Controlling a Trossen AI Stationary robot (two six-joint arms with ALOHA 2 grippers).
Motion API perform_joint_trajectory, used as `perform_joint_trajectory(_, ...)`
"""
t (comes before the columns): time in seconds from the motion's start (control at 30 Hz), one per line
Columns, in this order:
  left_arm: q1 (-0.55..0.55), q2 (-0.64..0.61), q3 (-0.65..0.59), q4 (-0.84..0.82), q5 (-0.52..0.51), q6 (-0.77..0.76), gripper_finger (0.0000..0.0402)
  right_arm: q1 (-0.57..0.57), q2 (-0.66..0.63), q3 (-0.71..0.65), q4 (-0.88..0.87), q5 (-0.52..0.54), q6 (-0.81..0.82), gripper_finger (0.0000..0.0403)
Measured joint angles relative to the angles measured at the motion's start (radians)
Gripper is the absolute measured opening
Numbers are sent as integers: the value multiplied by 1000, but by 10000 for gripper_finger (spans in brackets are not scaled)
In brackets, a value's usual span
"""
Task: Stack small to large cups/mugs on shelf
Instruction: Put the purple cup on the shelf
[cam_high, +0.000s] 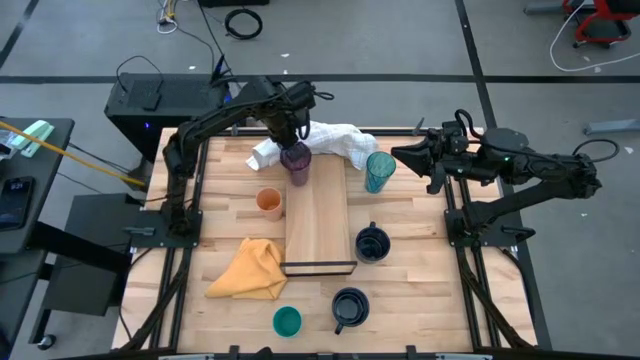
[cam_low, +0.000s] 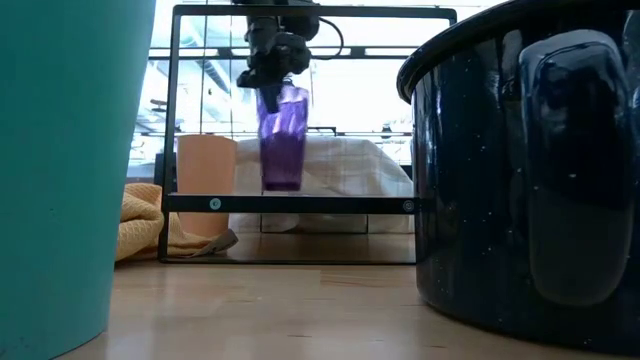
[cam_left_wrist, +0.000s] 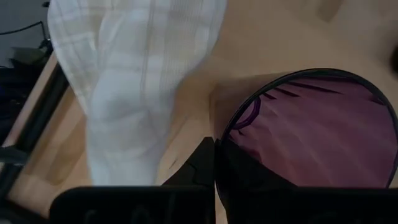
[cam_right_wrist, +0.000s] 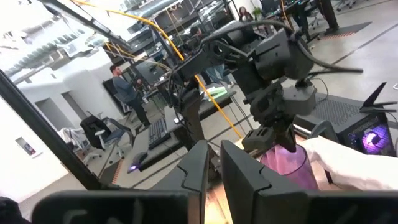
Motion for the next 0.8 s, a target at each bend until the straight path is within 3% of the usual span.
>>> perform_joint_trajectory(0.8,14,1,0,63,-15,-80,12,0,0,0,-11,-27,-19,52)
